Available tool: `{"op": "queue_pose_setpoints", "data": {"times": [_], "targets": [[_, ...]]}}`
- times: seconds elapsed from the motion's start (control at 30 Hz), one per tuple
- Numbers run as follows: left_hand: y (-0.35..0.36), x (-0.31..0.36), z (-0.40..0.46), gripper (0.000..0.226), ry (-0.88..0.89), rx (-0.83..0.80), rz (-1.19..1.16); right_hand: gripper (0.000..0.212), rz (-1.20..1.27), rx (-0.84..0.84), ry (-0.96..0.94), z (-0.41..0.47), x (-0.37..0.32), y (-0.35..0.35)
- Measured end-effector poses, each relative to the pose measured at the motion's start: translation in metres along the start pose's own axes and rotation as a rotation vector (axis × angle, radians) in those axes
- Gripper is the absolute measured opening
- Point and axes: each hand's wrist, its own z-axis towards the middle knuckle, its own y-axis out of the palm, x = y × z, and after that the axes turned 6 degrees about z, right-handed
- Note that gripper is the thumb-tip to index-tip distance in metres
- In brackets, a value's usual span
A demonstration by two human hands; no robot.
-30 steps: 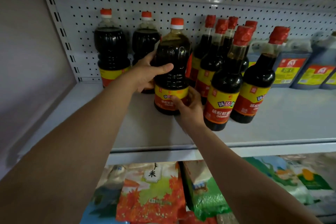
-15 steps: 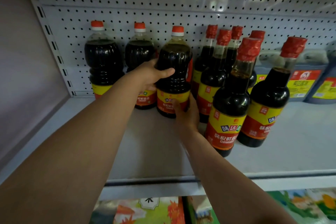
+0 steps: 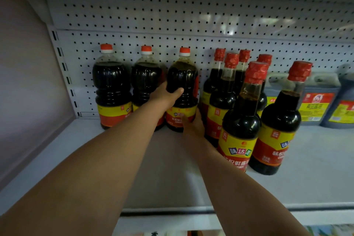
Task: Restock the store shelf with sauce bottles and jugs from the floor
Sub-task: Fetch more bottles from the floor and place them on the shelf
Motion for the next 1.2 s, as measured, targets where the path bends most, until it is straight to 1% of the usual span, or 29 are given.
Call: {"op": "queue_pose_setpoints", "data": {"times": [0.07, 0.17, 0.27, 0.33, 0.37, 0.43, 0.5, 0.6, 0.67, 0.73, 0.87, 1.03, 1.1, 1.2], "targets": [[0.004, -0.009, -0.013, 0.059, -0.026, -0.014, -0.077, 0.075, -0.054, -0.004, 0.042, -0.003, -0.005, -0.001], [-0.003, -0.03, -0.034, 0.063, -0.054, 0.005, -0.15, 0.071, -0.11, 0.061, 0.153, -0.024, -0.021, -0.01], [-0.019, -0.048, -0.058, 0.07, -0.12, 0.014, -0.168, 0.058, -0.1, 0.012, 0.095, -0.06, -0.039, -0.021], [-0.032, -0.056, -0.079, 0.07, -0.126, -0.001, -0.147, 0.047, -0.142, -0.042, 0.083, -0.09, -0.055, -0.033], [-0.037, -0.059, -0.091, 0.068, -0.123, -0.017, -0.137, 0.047, -0.182, -0.071, 0.088, -0.102, -0.062, -0.04], [-0.043, -0.064, -0.113, 0.063, -0.111, -0.053, -0.12, 0.057, -0.268, -0.107, 0.108, -0.129, -0.077, -0.056], [-0.045, -0.065, -0.135, 0.059, -0.079, -0.079, -0.083, 0.064, -0.315, -0.113, 0.089, -0.156, -0.089, -0.074], [-0.044, -0.058, -0.172, 0.058, -0.023, -0.134, 0.043, 0.061, -0.407, -0.135, 0.041, -0.19, -0.102, -0.109], [-0.039, -0.046, -0.198, 0.06, 0.03, -0.172, 0.105, 0.062, -0.537, -0.137, -0.002, -0.215, -0.115, -0.139], [-0.027, -0.032, -0.223, 0.062, 0.068, -0.22, 0.102, 0.065, -0.689, -0.103, -0.049, -0.239, -0.121, -0.172], [0.012, 0.01, -0.28, 0.059, 0.197, -0.263, 0.106, 0.067, -0.866, -0.073, -0.053, -0.281, -0.129, -0.248], [0.078, 0.074, -0.361, 0.06, 0.339, -0.307, 0.141, 0.066, -0.963, 0.012, -0.02, -0.335, -0.14, -0.368], [0.109, 0.101, -0.396, 0.056, 0.359, -0.333, 0.166, 0.065, -0.977, 0.056, 0.008, -0.36, -0.141, -0.421], [0.16, 0.138, -0.449, 0.053, 0.359, -0.367, 0.171, 0.072, -1.04, 0.082, 0.049, -0.395, -0.139, -0.498]]}}
